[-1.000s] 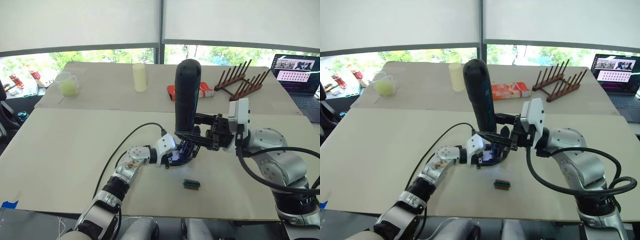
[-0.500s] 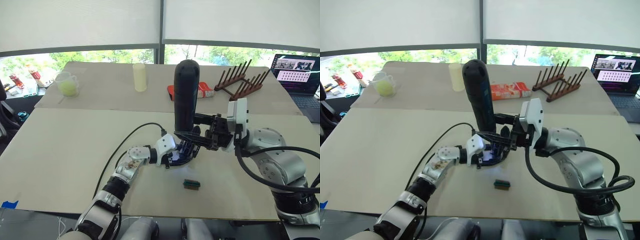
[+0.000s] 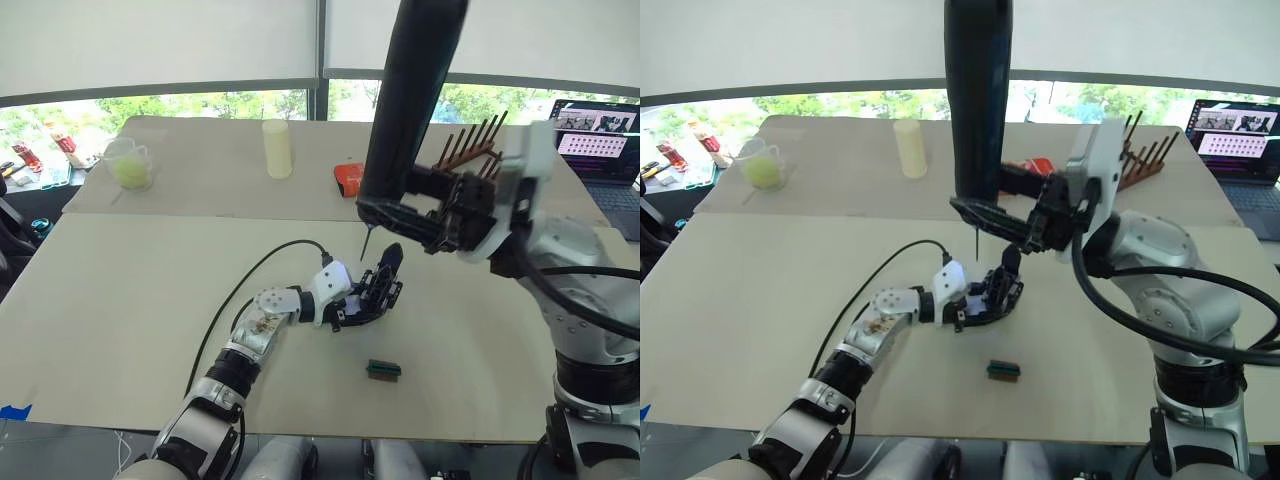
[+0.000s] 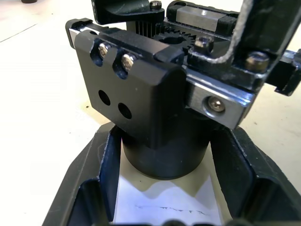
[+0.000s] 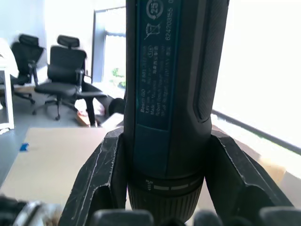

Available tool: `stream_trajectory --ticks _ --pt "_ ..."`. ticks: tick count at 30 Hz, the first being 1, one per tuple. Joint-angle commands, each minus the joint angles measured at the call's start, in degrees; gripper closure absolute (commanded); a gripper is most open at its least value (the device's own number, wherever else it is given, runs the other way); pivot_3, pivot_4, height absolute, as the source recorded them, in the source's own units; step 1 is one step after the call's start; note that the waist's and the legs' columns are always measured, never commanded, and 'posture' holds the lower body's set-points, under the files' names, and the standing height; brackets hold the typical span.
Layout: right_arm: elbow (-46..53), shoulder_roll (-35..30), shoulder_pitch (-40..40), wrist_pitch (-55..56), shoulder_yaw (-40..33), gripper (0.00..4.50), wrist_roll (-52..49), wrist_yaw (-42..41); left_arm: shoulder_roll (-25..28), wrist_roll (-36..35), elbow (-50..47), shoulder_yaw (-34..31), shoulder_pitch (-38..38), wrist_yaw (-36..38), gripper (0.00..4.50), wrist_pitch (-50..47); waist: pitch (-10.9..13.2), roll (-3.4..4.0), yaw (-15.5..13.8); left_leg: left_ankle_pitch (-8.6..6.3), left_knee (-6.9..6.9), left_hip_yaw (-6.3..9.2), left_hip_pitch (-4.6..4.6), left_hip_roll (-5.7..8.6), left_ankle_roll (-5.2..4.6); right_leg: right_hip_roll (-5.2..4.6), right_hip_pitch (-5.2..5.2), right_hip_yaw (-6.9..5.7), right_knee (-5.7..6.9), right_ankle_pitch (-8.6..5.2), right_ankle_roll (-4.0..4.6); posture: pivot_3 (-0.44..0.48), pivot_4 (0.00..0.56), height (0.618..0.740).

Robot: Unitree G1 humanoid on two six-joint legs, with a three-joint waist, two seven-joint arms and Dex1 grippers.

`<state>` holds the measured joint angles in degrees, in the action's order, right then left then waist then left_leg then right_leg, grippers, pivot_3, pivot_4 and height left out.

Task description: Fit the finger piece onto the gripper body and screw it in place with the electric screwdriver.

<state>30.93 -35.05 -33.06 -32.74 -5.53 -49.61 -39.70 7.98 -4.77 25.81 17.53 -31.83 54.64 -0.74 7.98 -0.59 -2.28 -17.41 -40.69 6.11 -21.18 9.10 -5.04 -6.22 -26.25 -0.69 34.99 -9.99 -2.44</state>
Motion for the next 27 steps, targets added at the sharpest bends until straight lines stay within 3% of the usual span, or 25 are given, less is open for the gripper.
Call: stream_trajectory --ticks 1,3,7,8,13,17,22,27 --pt "3.0 -0.2 0.2 -1.2 -1.7 2.59 -3.2 0.8 -0.4 -0.2 0.4 -0.7 -0.8 -0.7 2.24 -0.9 0.0 0.00 0.0 0.00 -0.02 -0.02 0.00 0.02 0.00 -0.02 0.02 0.02 0.00 0.00 0.00 0.000 0.150 0.740" --pt "3.5 -0.9 0.7 -2.4 -2.2 2.59 -4.7 0.6 -0.1 0.1 0.7 -0.8 -1.1 -1.0 2.24 -1.8 0.0 0.00 0.0 -0.01 -0.05 -0.05 0.00 0.05 -0.01 -0.05 0.05 0.06 0.00 0.00 0.00 0.000 0.150 0.740" --pt "4.4 -4.3 1.5 -8.4 -5.9 2.59 -16.0 2.5 1.6 -0.9 -0.8 -1.7 -0.7 0.4 0.26 -4.1 0.0 0.01 0.0 -0.01 -0.03 -0.06 0.00 0.00 -0.01 -0.05 0.02 0.08 0.04 0.00 0.00 0.000 0.150 0.740" --pt "4.4 -5.9 1.8 -10.3 -7.1 2.59 -20.0 3.2 2.4 -1.0 -1.7 -1.9 -0.3 0.9 0.06 -4.6 0.0 0.01 0.0 -0.01 -0.02 -0.05 0.00 -0.01 -0.01 -0.08 0.01 0.08 0.03 0.00 0.00 0.000 0.150 0.740" --pt "0.5 -15.2 4.7 -17.6 -13.9 2.59 -37.1 8.3 7.2 -2.8 -8.4 -4.2 1.9 2.2 0.00 -5.2 0.0 0.01 0.2 -0.01 0.10 -0.05 0.01 -0.05 -0.02 -0.21 -0.02 0.10 -0.01 0.01 0.01 0.000 0.150 0.740" --pt "-10.1 -28.2 14.6 -28.3 -20.4 2.59 -51.3 11.1 14.4 -7.8 -18.5 -8.3 3.8 6.2 0.00 -9.5 0.1 -0.01 -0.4 -0.02 0.09 -0.04 -0.02 -0.06 -0.02 -0.28 0.02 0.14 -0.03 0.01 0.03 0.000 0.150 0.740" --pt "-22.9 -36.4 24.8 -37.6 -21.5 2.59 -41.4 4.2 28.6 -19.2 -34.4 -12.3 8.3 17.8 0.00 -21.2 0.2 0.14 -0.1 -0.09 0.09 -0.11 -0.04 -0.02 -0.15 -0.29 0.00 0.14 -0.05 0.01 0.03 0.000 0.150 0.740" --pt "-33.1 -37.8 20.4 -39.0 -7.7 2.59 -24.3 -1.0 37.8 -23.2 -41.7 -13.8 11.6 22.0 0.00 -26.0 0.5 0.69 0.4 -0.11 0.08 -0.34 0.02 -0.06 -0.11 -0.29 0.01 0.17 -0.05 0.00 0.03 0.000 0.150 0.740"
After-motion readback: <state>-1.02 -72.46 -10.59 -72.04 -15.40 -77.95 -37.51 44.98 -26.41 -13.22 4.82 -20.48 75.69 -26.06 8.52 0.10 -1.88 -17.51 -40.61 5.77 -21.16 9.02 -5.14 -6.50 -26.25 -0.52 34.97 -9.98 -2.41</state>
